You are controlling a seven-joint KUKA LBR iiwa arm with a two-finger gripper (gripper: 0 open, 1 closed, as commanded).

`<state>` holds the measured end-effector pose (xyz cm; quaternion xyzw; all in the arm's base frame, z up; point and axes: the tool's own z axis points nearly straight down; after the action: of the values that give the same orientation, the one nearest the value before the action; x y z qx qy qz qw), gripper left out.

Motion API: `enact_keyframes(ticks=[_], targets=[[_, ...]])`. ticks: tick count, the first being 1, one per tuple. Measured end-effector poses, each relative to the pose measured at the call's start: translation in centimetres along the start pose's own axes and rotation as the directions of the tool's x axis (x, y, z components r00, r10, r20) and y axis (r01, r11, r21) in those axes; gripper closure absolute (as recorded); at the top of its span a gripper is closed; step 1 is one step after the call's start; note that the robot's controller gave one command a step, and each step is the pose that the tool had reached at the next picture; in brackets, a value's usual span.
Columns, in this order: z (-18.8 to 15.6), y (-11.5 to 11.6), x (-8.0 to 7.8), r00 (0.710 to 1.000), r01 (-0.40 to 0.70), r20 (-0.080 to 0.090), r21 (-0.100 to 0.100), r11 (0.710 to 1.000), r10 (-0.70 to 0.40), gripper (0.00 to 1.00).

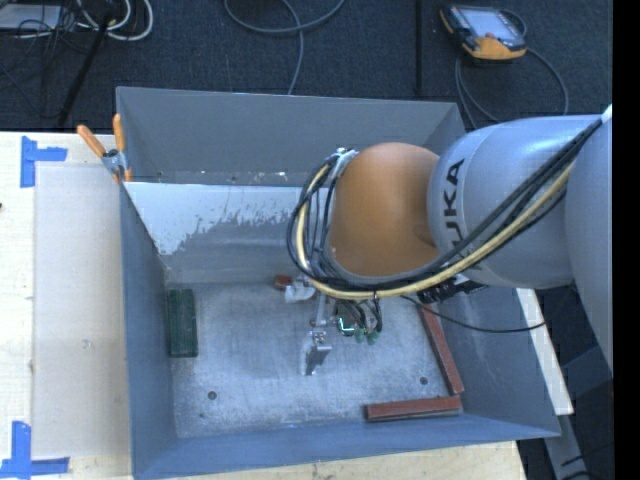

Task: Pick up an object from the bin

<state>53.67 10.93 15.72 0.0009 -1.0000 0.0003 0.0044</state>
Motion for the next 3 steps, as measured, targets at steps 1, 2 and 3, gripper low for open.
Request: enact_keyframes(ticks=[1,2,3], targets=[[-0.4,0.0,-0.2,1.0,-0.003,0.008,-0.001,1.0,0.003,0.0],[4.3,-3.4,-4.5,1.0,-0.003,0.019,-0.004,1.0,0.004,0.0],[6.3,-4.9,-6.7,0.999,-0.049,0.018,-0.002,0.999,0.049,0.0]])
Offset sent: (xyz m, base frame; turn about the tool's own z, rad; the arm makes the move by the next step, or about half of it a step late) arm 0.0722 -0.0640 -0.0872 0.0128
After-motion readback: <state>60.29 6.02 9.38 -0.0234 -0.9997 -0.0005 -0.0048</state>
